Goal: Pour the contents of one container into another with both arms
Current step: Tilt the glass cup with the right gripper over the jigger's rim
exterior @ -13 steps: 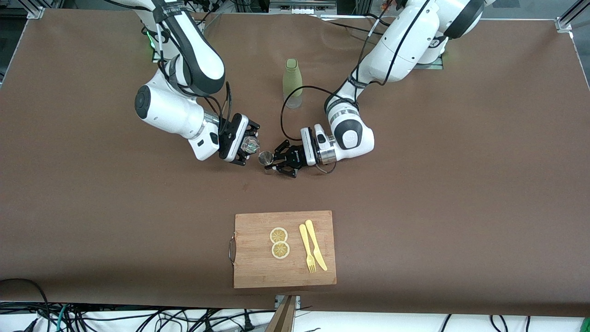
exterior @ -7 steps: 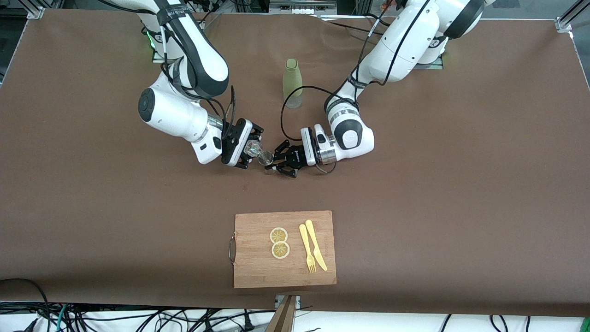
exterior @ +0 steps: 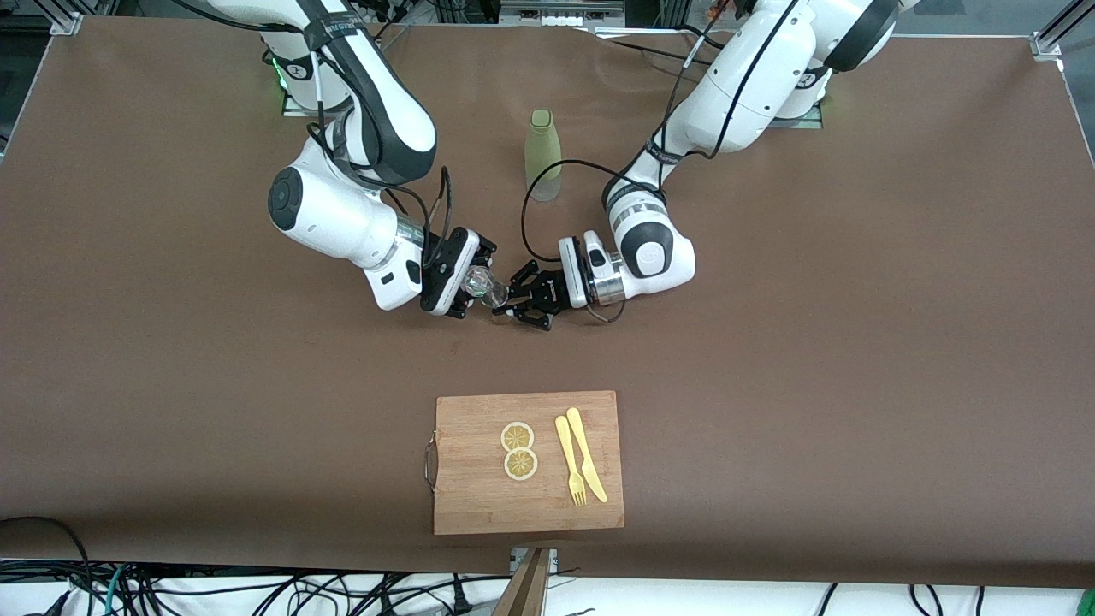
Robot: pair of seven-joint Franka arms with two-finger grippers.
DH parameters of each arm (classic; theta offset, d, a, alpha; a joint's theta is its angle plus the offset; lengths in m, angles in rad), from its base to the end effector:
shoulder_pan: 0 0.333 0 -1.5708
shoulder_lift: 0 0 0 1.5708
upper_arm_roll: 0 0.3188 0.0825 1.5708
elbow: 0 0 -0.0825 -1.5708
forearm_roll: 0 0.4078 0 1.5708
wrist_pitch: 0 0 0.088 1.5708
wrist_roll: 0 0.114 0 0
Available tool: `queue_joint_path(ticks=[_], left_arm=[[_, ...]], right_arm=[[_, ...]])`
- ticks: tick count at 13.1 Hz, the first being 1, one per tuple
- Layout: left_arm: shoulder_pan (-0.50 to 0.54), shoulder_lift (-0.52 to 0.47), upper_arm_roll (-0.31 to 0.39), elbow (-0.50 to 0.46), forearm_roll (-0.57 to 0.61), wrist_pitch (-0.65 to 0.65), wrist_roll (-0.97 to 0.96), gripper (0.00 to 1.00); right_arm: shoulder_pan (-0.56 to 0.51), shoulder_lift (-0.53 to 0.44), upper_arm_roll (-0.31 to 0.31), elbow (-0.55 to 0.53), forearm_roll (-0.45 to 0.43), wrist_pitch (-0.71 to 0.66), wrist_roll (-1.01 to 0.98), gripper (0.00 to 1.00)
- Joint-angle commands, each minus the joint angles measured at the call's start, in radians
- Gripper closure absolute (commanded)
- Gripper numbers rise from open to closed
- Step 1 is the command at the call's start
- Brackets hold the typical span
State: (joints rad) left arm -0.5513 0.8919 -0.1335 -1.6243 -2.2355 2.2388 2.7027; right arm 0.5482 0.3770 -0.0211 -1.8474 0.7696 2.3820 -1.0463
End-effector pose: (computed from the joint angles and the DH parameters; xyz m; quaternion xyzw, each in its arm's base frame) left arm 0.5369 -0.4613 0.0933 0.6014 -0.4620 0.5067 0.4101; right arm 0.5780 0.3493 0.3211 -0.8304 -0.4785 -0.1420 0.2474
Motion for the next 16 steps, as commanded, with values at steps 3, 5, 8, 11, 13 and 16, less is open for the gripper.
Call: queue_joint_path(ticks=[3, 5, 8, 11, 13, 16], left_arm=[[-0.007, 0.016, 0.000, 0.029, -0.038, 0.012, 0.040, 1.00], [-0.007, 0.016, 0.000, 0.029, -0.036, 0.012, 0.040, 1.00], [-0.007, 0.016, 0.000, 0.029, -0.036, 0.012, 0.040, 1.00], [-0.006, 0.013, 0.000, 0.027, -0.038, 0.012, 0.040, 1.00], [0.007, -0.001, 0.005, 0.015, -0.030, 0.009, 0.040, 1.00], [0.037, -0.036, 0.011, -0.027, -0.027, 0.001, 0.048, 1.00]], right_arm=[[-0.001, 0.002, 0.001, 0.017, -0.029, -0.013, 0.029, 0.72], [-0.005, -0.024, 0.001, 0.013, -0.026, -0.013, 0.031, 0.72], [-0.016, -0.090, 0.009, 0.008, -0.026, -0.009, 0.026, 0.72], [-0.043, -0.174, 0.039, -0.010, -0.032, 0.076, 0.008, 0.72], [-0.097, -0.239, 0.099, -0.038, -0.033, 0.131, 0.006, 0.72], [-0.223, -0.331, 0.191, -0.042, -0.035, 0.125, 0.012, 0.72]])
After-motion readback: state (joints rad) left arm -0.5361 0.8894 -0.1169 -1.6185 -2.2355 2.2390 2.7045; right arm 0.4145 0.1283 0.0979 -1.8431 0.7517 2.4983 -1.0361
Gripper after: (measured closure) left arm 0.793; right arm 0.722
